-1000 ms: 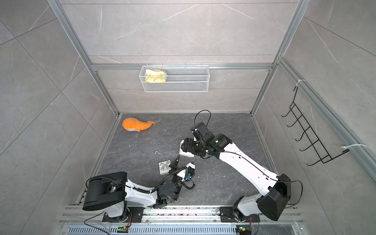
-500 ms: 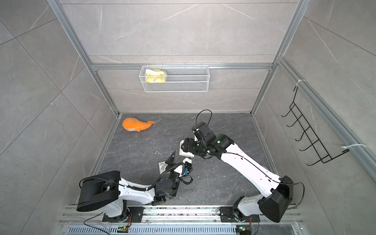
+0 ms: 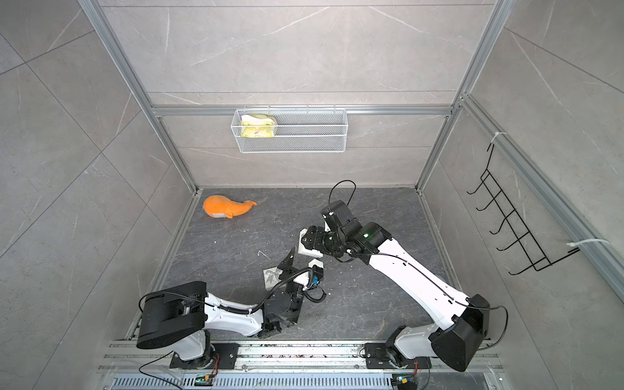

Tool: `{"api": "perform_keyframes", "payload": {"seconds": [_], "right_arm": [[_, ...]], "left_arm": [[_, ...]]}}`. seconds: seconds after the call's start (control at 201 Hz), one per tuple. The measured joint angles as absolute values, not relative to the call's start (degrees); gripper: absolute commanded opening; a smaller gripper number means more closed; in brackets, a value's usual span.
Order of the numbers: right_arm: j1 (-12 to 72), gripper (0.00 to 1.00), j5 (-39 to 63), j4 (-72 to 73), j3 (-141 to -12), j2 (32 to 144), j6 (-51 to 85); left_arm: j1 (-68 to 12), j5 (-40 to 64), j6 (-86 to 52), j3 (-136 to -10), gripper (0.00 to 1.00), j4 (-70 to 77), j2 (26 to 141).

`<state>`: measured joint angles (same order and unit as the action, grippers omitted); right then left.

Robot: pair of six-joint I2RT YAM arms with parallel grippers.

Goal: Take the rings out of the lift-off lid box
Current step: Open the lid on the jewelry box.

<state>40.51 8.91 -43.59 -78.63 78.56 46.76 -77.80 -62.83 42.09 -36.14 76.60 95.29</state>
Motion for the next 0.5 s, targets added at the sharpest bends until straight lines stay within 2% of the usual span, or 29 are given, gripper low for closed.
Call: {"api": "perform_keyframes", "payload": {"seconds": [0.498], "right_arm": [[41.6, 0.68, 13.5, -45.6, -78.5, 77.5, 47.0]], "left_arm": [[-77.1, -62.6, 42.3, -38.0, 0.88, 77.3, 96.2]]}}
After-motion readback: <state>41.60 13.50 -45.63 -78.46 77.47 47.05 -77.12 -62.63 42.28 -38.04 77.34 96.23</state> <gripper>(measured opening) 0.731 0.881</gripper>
